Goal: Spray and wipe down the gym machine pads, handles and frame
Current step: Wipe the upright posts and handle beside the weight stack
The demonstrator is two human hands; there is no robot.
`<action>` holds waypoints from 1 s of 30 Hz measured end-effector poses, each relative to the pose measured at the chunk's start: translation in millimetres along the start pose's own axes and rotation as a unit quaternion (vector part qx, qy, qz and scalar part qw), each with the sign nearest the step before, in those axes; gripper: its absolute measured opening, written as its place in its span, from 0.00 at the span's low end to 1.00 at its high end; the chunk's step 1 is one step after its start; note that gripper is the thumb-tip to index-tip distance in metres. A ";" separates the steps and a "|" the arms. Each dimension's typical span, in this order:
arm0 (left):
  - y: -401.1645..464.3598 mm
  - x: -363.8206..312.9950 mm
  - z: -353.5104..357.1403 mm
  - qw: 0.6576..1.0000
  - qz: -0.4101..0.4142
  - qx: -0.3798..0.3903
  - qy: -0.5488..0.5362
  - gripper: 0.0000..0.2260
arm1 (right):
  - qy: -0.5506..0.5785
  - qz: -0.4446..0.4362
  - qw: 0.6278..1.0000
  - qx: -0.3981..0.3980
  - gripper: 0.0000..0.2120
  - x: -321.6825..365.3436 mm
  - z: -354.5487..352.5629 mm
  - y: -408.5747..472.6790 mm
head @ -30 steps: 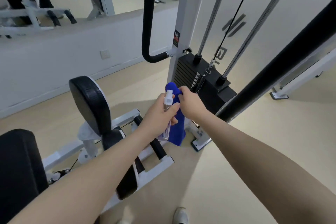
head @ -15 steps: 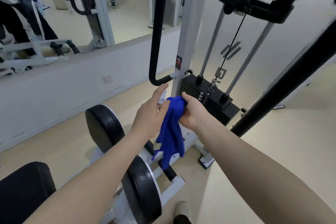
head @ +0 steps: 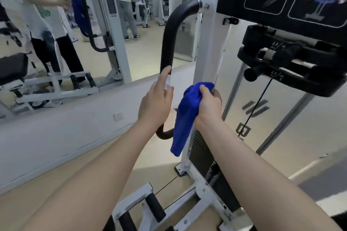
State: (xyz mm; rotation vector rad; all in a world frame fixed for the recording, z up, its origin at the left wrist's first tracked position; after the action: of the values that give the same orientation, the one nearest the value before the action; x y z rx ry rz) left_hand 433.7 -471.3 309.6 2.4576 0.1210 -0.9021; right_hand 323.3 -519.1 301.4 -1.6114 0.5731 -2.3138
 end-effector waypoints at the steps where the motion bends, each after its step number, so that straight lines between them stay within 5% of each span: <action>1: 16.1 4.8 2.9 1.000 -0.007 -0.009 0.003 0.20 | -0.007 0.002 1.000 0.003 0.05 5.5 8.0 9.5; 16: 109.2 39.0 19.9 0.996 0.006 -0.081 0.029 0.16 | -0.081 -0.131 0.985 0.072 0.04 58.0 72.0 71.6; 30: 42.0 130.8 95.1 0.981 -0.195 0.001 0.006 0.13 | -0.175 -0.113 0.977 0.050 0.08 -13.1 34.7 115.0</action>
State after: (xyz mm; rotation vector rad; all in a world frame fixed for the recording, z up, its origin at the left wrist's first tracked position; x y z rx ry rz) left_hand 490.5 -566.7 184.7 2.4842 0.6229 -1.0454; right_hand 359.3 -621.3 248.0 -2.0610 0.1990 -2.0870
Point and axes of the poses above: each hand's wrist, its own y-axis towards the middle knuckle, its own z-axis out of the palm, x = y × z, the point moved 1 cm from there along y, towards the middle knuckle, and after that the axes turned 7 degrees about z, right-handed, at the moved point
